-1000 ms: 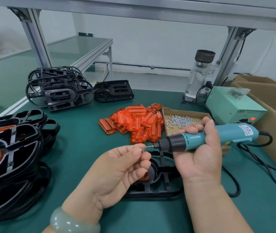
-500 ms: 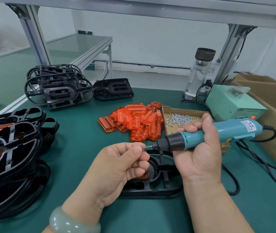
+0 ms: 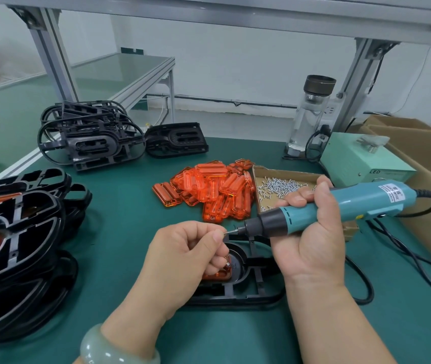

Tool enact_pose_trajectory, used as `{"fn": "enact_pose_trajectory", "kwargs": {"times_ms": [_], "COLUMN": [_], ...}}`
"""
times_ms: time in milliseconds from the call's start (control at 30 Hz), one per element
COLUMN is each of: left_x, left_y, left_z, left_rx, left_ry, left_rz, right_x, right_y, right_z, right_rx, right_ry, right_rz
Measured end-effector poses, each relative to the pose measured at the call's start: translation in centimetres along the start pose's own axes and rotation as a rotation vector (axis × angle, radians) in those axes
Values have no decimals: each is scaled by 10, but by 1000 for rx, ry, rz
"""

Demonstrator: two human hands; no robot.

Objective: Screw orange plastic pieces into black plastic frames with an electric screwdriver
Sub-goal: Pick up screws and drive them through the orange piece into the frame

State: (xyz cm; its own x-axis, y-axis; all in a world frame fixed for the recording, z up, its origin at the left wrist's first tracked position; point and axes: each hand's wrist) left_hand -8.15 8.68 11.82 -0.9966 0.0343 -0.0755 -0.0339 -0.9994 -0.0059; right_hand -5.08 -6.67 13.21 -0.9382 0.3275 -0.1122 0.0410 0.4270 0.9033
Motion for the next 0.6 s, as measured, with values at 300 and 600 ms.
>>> {"fn": "enact_pose_trajectory", "kwargs": {"times_ms": [300, 600], "left_x": [-2, -2], "left_y": [-3, -4], "left_z": [0, 2], "left_rx": [-22, -97], "left_ry": [50, 109], "left_rz": [31, 44], "right_x": [2, 2], "right_y": [2, 2], "right_z": [2, 3], "right_rx": [-35, -52], "right_ry": [31, 24], "right_rz": [10, 46]}}
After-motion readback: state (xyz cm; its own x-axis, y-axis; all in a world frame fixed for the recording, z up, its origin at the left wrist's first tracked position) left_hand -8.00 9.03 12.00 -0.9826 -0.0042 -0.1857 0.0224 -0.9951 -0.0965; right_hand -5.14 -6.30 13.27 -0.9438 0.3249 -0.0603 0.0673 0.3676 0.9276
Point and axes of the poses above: each hand's wrist, its own x-axis away from the middle knuckle, its own y-axis out of the palm, z = x × y, and after that the axes turned 2 degrees about y, right-handed
